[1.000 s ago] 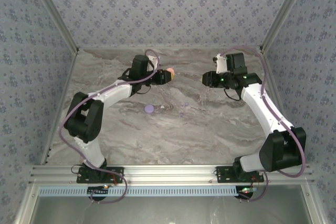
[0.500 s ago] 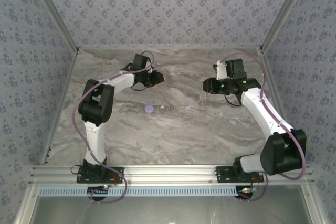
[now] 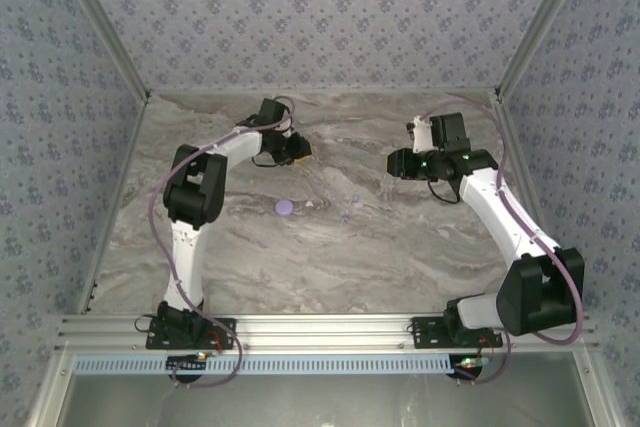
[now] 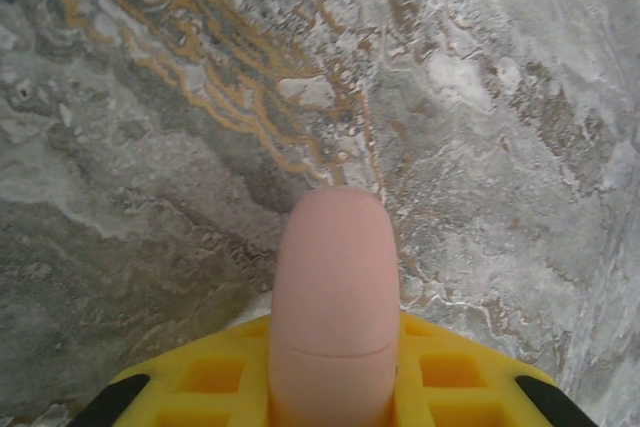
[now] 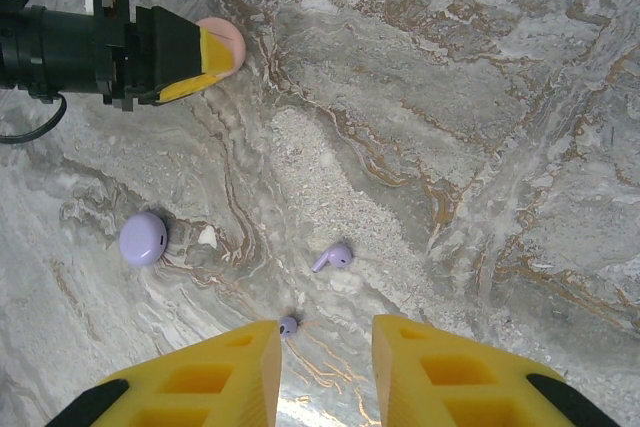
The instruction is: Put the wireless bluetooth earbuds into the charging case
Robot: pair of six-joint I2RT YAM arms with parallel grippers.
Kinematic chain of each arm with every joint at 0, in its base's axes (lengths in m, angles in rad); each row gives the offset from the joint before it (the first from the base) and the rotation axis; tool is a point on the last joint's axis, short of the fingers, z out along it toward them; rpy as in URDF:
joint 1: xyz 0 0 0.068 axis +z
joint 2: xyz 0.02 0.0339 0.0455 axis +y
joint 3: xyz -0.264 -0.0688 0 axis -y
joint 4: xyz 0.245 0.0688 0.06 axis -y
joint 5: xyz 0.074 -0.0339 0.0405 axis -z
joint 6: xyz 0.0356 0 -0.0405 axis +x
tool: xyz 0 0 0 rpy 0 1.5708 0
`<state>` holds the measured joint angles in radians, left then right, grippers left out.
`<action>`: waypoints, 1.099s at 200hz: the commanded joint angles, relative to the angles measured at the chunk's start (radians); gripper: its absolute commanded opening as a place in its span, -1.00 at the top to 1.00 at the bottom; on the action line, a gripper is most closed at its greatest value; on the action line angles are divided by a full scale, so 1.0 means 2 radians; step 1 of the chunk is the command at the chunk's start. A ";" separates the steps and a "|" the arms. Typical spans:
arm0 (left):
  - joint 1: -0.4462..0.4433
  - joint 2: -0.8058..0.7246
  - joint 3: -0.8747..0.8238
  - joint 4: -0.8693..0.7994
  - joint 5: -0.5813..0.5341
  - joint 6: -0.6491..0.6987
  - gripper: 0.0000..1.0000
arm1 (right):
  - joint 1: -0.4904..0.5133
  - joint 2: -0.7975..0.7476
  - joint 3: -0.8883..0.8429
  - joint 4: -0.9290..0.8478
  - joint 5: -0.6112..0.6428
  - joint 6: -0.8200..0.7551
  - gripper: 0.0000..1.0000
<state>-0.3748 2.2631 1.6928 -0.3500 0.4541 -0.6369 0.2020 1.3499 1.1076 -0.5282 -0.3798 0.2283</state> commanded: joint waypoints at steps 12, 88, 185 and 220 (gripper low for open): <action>0.007 0.020 0.033 -0.050 -0.014 0.015 0.47 | -0.003 -0.009 -0.005 -0.013 0.009 0.006 0.38; 0.012 0.003 0.038 -0.088 -0.074 0.050 -0.18 | -0.003 -0.008 -0.004 -0.020 0.009 0.003 0.36; 0.010 -0.129 -0.030 -0.132 -0.179 0.114 -0.30 | -0.004 -0.008 -0.011 -0.027 0.023 -0.006 0.34; -0.003 -0.205 -0.115 -0.130 -0.199 0.108 -0.30 | -0.004 -0.006 -0.013 -0.024 0.024 -0.005 0.33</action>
<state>-0.3607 1.9640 1.5620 -0.5686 0.1150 -0.4374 0.2001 1.3499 1.0943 -0.5552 -0.3504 0.2272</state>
